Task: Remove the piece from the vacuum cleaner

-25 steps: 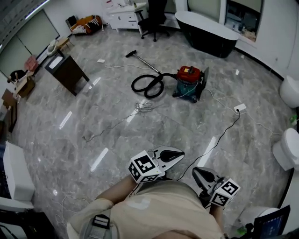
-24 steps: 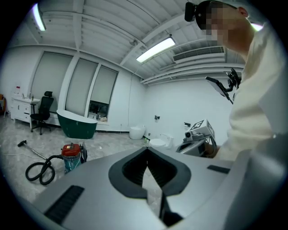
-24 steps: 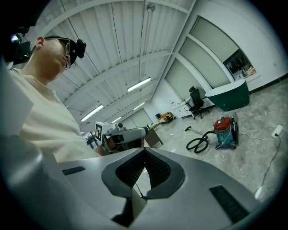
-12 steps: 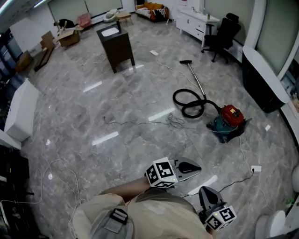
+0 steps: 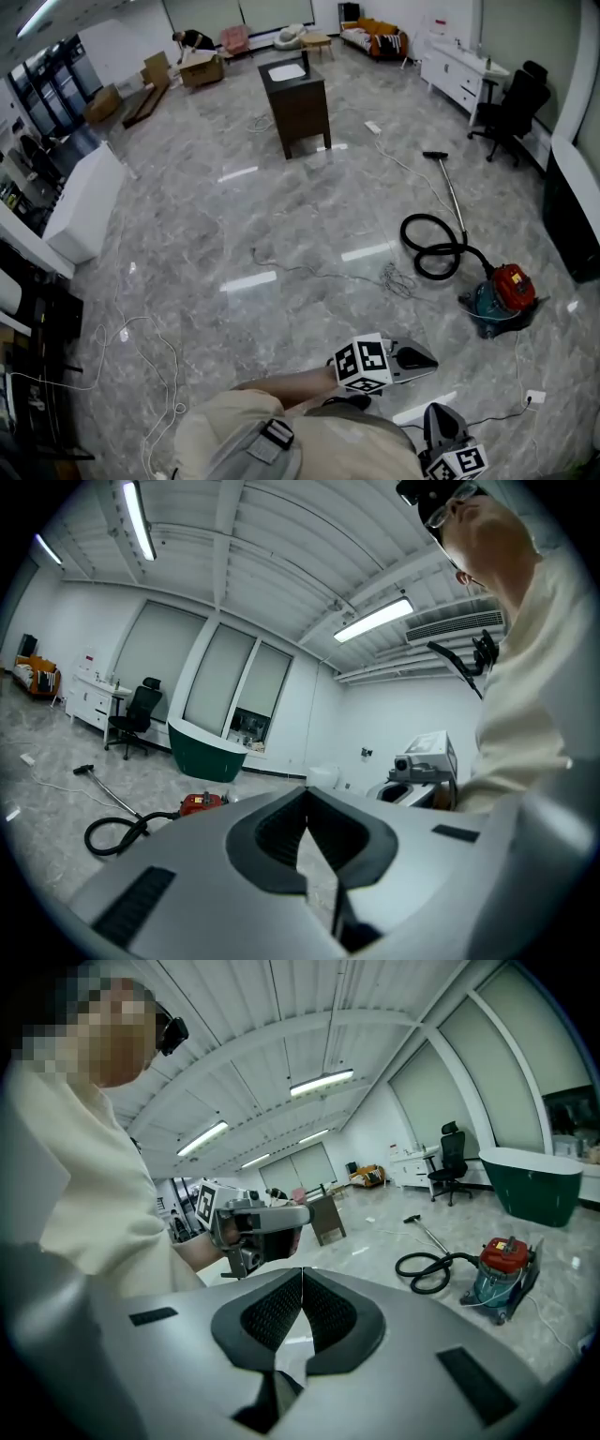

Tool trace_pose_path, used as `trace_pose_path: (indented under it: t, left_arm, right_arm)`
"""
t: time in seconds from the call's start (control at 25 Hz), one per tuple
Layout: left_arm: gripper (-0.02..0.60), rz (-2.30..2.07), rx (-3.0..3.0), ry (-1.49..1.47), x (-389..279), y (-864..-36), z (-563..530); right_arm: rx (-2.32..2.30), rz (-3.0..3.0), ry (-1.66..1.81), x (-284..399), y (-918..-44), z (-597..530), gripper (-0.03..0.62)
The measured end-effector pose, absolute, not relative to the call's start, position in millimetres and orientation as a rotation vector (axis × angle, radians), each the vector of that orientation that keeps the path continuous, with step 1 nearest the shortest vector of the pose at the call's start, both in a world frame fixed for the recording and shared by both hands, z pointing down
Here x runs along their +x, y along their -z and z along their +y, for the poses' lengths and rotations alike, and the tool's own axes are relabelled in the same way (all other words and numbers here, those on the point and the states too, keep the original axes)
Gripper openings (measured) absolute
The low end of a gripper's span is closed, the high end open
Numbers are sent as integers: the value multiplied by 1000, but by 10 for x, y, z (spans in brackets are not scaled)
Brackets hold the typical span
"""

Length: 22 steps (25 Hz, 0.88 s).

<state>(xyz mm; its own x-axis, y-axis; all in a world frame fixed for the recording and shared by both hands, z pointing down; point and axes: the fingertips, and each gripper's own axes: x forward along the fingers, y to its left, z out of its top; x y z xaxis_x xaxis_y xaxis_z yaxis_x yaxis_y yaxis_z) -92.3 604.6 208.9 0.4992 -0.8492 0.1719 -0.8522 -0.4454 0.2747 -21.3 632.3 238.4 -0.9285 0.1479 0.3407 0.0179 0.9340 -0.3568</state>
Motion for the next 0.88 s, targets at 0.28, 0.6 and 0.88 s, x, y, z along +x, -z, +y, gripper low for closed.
trace_pose_path:
  t: [0.28,0.6,0.88]
  left_arm:
    - [5,-1355,2459,-41,-805,-2211,5855]
    - [5,-1230,2484,-69,-493,-2294,5659]
    - [5,-1194,2547,-174,183,-2344,5202]
  right_arm:
    - [-102,-2703,-515,-186,-2506,6132,3]
    - [23,-2736,-499,28,-2384,5875,3]
    - [85,-2808,-467,554,-2508,5424,3]
